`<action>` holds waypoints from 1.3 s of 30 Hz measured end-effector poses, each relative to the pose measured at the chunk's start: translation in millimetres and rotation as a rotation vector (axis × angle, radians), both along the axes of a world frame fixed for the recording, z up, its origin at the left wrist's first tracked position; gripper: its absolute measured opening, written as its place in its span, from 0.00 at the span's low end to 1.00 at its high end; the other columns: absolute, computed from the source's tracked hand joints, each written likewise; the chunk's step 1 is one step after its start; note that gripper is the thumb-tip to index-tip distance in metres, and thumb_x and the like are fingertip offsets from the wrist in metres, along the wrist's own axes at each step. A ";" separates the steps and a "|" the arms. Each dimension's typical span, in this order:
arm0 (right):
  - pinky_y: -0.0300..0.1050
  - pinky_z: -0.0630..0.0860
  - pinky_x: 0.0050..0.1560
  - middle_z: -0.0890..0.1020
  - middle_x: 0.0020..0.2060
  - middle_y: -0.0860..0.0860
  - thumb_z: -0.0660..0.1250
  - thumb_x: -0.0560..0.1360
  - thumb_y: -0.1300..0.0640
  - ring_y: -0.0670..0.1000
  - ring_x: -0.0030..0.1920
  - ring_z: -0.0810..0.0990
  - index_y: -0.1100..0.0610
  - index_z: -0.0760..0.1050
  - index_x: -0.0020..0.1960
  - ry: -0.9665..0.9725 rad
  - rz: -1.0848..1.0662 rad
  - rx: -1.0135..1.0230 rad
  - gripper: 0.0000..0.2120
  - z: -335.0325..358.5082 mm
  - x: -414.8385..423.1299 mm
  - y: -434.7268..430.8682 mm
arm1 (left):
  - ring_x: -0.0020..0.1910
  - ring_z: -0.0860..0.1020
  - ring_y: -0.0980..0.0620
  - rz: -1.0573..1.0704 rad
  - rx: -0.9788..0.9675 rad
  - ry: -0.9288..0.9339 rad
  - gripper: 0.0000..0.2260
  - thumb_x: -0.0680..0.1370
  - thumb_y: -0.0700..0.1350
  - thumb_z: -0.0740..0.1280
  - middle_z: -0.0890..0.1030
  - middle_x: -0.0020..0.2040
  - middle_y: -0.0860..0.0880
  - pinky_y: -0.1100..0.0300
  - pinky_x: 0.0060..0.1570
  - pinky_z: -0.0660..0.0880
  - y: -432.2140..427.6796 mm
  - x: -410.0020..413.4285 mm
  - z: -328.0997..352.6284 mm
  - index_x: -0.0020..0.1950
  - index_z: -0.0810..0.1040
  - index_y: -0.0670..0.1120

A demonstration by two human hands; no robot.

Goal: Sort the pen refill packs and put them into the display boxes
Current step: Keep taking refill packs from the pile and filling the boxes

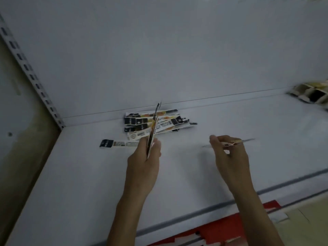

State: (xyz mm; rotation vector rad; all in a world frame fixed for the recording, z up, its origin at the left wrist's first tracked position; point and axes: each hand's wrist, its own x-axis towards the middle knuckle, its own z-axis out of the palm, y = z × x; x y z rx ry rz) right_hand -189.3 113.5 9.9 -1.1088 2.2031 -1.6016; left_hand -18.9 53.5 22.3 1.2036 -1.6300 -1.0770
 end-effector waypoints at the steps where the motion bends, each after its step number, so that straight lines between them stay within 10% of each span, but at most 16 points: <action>1: 0.26 0.67 0.39 0.77 0.48 0.51 0.62 0.77 0.53 0.38 0.44 0.76 0.58 0.76 0.46 -0.030 -0.041 -0.034 0.09 1.7 -10.1 8.1 | 0.34 0.74 0.65 -0.039 0.008 -0.005 0.08 0.80 0.52 0.55 0.77 0.39 0.56 0.72 0.31 0.65 3.1 -11.4 2.5 0.47 0.73 0.55; 9: 0.49 0.70 0.36 0.76 0.35 0.52 0.58 0.75 0.62 0.51 0.31 0.70 0.48 0.68 0.43 -0.200 -0.297 -0.083 0.09 18.0 -115.2 105.1 | 0.31 0.76 0.62 -0.422 -0.087 0.018 0.08 0.79 0.49 0.60 0.81 0.36 0.55 0.72 0.33 0.71 51.4 -145.4 12.0 0.45 0.76 0.59; 13: 0.45 0.68 0.34 0.74 0.35 0.54 0.64 0.74 0.53 0.49 0.30 0.68 0.48 0.69 0.50 -0.171 -0.397 -0.059 0.06 16.8 -181.9 164.3 | 0.32 0.75 0.52 -0.528 -0.092 0.000 0.04 0.75 0.48 0.67 0.79 0.34 0.48 0.60 0.36 0.76 95.7 -228.2 10.0 0.41 0.77 0.50; 18: 0.43 0.66 0.31 0.73 0.30 0.49 0.62 0.76 0.50 0.47 0.27 0.67 0.51 0.72 0.40 -0.119 -0.475 -0.046 0.08 19.6 -260.3 229.1 | 0.26 0.70 0.63 -0.621 -0.076 0.016 0.09 0.72 0.46 0.72 0.73 0.30 0.56 0.74 0.28 0.66 149.7 -324.9 7.4 0.38 0.71 0.49; 24: 0.34 0.63 0.24 0.78 0.34 0.54 0.56 0.79 0.52 0.42 0.23 0.66 0.60 0.75 0.44 -0.099 -0.464 0.091 0.14 9.8 -330.4 281.9 | 0.31 0.69 0.54 -0.666 -0.099 -0.042 0.13 0.74 0.51 0.67 0.74 0.33 0.44 0.67 0.28 0.66 193.0 -411.6 1.3 0.42 0.73 0.41; 39: 0.39 0.69 0.34 0.78 0.33 0.54 0.53 0.79 0.48 0.42 0.34 0.75 0.54 0.74 0.49 0.121 -0.288 0.197 0.14 23.7 -528.4 219.2 | 0.30 0.74 0.69 -0.605 -0.153 -0.046 0.11 0.80 0.51 0.56 0.75 0.32 0.55 0.73 0.28 0.67 141.8 -585.8 13.2 0.43 0.75 0.52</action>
